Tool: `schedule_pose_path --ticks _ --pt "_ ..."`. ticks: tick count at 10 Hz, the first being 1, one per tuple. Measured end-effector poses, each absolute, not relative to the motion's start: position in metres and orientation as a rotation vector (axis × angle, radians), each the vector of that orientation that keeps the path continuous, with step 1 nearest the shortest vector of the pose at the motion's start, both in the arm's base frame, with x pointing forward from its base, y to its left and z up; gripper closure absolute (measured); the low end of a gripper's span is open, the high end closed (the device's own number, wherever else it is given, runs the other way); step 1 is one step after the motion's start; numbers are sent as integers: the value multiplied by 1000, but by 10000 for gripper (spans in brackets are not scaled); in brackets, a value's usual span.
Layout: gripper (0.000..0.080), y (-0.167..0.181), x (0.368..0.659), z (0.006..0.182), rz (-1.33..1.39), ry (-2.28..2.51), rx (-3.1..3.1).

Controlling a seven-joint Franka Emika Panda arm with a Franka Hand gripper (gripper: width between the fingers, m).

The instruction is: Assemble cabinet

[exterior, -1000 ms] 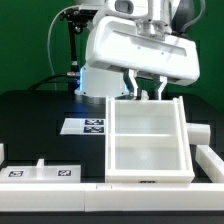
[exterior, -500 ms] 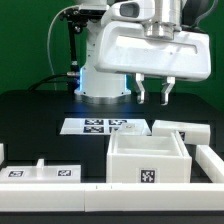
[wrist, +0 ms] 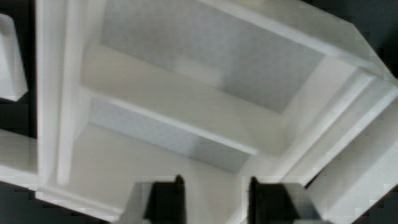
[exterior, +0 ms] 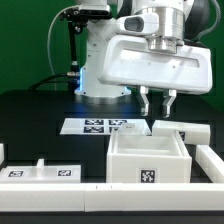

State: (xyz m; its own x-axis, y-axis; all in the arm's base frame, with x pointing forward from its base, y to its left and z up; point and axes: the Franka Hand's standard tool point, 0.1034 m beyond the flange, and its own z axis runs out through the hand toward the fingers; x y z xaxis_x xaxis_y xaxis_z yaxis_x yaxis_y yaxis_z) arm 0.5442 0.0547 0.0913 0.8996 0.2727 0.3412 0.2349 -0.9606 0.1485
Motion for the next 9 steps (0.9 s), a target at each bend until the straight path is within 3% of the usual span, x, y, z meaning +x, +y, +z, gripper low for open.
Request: schedule_pose_path --ticks 1,2,3,4,9 --pt "463 53 544 91 537 419 2956" --pt "463 37 552 94 439 528 2942" --pt "208 17 571 102 425 643 2902" --pt "68 9 581 102 431 723 2873" --pt "2 8 582 101 423 738 2880"
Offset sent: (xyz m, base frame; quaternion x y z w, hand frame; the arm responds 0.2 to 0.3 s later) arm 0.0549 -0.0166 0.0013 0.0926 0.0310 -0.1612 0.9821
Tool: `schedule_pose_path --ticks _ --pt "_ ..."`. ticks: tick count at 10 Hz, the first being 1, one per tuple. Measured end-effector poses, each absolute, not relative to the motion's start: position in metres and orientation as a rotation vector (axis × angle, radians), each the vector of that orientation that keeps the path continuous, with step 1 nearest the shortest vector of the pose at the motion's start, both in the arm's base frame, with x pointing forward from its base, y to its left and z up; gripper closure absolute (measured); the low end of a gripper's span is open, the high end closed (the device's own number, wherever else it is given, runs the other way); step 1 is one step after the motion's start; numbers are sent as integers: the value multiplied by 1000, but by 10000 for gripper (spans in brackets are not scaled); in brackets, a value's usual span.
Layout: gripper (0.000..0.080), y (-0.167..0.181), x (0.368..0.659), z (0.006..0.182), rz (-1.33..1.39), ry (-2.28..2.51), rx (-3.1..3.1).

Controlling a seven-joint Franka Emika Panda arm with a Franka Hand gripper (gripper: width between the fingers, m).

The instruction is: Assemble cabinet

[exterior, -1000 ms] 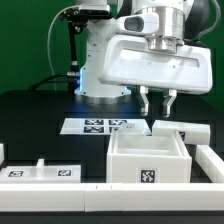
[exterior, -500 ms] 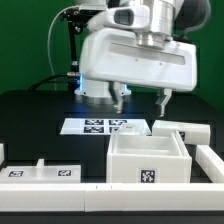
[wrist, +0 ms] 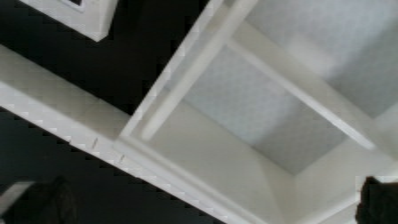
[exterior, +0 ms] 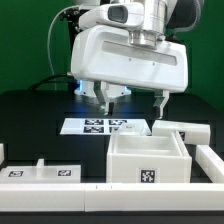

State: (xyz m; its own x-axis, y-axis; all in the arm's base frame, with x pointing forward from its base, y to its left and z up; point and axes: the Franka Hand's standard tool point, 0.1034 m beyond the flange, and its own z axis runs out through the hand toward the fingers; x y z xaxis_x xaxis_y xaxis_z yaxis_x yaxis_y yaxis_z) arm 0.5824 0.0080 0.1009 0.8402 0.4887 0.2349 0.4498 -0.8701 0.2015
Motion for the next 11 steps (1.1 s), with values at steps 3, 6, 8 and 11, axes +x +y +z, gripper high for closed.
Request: schedule_pose_path --ticks 3,6,8,11 --pt "4 17 601 94 93 479 3030" --pt "4 17 637 98 0 446 3036" --pt "4 17 635 97 -7 443 3037" --pt "4 6 641 79 17 818 2953"
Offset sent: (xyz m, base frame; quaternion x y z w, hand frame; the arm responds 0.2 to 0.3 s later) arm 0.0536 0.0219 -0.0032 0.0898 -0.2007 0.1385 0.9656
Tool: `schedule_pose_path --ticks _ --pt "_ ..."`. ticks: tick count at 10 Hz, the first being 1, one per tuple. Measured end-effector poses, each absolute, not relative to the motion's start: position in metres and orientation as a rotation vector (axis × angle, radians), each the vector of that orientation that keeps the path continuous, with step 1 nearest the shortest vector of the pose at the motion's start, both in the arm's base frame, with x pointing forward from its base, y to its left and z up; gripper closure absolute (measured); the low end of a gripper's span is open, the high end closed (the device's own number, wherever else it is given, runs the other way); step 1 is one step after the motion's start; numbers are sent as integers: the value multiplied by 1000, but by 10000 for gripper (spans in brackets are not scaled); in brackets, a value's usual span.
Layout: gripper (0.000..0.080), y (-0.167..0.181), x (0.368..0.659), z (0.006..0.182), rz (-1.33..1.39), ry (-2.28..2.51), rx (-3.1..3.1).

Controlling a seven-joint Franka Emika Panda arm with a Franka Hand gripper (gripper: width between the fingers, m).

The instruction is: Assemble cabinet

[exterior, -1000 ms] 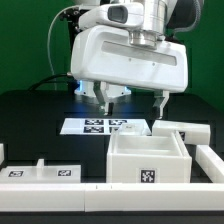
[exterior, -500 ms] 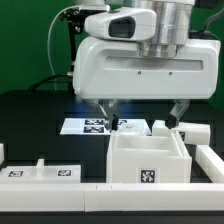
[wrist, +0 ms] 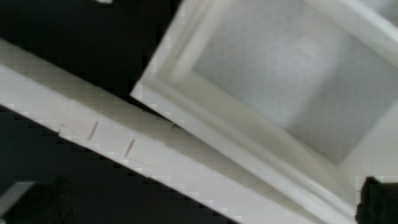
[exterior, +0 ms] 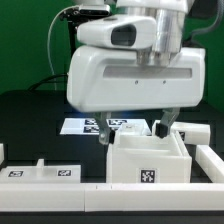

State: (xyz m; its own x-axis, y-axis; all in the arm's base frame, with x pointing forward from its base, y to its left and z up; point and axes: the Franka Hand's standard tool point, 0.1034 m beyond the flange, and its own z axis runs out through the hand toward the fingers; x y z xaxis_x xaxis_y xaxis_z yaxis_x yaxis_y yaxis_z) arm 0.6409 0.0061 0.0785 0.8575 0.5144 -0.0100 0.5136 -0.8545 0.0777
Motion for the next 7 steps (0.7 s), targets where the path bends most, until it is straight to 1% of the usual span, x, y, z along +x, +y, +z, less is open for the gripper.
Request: schedule_pose_path --ticks 1,2,5,6,7 --pt "4 15 642 73 28 915 2930" --pt "4 21 642 73 52 924 2923" --pt "4 16 642 70 53 976 2903" --pt "4 8 642 65 73 1158 2821" --pt "4 6 640 59 60 1230 2790"
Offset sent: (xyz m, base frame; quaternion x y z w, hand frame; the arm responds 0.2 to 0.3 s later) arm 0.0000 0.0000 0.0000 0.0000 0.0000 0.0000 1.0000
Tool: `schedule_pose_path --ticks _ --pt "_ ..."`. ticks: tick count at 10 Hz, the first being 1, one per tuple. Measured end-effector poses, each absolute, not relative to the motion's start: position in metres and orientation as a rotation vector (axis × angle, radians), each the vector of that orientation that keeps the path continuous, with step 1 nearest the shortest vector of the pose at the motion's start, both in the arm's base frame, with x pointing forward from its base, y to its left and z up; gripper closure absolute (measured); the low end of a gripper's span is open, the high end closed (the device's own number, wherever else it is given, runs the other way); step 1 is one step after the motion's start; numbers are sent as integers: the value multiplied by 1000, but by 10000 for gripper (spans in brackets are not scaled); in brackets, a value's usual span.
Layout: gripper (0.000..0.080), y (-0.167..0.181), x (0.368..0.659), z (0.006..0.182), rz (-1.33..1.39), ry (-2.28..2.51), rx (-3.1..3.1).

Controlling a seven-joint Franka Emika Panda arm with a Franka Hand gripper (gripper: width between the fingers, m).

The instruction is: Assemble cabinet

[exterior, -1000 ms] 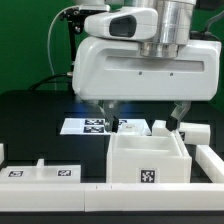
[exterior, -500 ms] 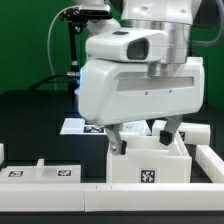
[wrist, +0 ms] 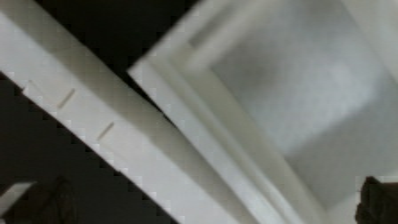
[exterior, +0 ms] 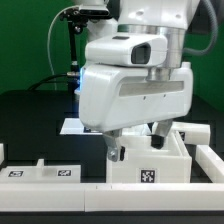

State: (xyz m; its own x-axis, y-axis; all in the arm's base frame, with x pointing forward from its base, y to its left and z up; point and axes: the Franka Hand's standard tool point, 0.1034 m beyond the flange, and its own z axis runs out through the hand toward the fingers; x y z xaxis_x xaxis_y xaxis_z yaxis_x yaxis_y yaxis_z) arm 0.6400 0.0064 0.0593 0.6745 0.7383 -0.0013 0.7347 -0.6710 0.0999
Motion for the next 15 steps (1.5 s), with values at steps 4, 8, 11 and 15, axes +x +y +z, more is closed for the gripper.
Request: schedule_pose_path --ticks 4,8,11,15 --pt "4 6 642 47 16 1425 2700" --pt "463 5 642 46 14 1423 2701" --pt "649 5 637 46 -17 1441 2702" --pt "668 10 636 45 -58 1559 2618"
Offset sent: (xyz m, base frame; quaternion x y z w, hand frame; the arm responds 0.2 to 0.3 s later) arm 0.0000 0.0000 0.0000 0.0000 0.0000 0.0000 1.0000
